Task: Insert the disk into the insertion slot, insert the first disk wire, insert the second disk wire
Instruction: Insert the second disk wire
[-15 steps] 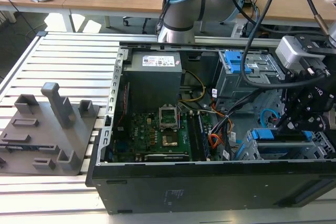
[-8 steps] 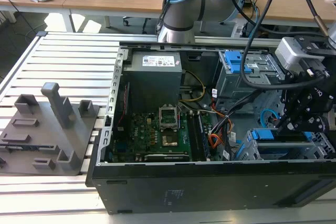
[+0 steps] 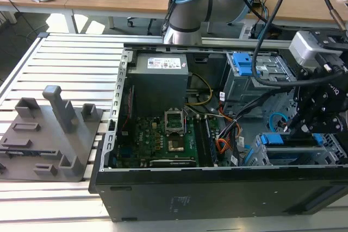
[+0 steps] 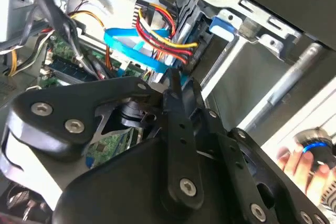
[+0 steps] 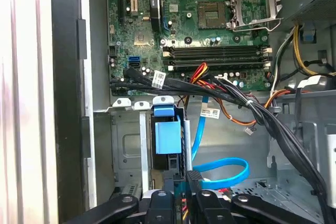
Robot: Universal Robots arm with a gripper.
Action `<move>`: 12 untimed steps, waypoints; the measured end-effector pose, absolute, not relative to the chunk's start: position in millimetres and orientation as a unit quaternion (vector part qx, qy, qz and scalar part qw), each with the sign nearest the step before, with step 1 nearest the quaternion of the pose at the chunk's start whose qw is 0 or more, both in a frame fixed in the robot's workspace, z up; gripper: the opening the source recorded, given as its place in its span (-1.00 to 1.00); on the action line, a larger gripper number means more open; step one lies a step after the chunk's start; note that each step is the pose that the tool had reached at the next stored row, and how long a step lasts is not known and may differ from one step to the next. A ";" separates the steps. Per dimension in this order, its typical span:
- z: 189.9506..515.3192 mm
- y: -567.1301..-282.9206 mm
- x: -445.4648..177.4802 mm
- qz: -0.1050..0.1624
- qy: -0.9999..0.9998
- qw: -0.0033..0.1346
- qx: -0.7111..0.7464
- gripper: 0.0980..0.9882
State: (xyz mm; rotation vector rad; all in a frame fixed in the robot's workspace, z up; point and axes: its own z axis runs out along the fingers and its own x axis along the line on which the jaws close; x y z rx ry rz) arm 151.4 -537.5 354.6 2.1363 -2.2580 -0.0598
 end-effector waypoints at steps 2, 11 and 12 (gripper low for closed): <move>361.2 -537.5 151.5 -0.019 -0.726 0.016 0.687 -0.73; 389.3 -537.5 151.5 -0.019 -0.726 0.016 0.687 -0.98; 389.4 -537.5 151.4 -0.019 -0.726 0.016 0.687 -0.98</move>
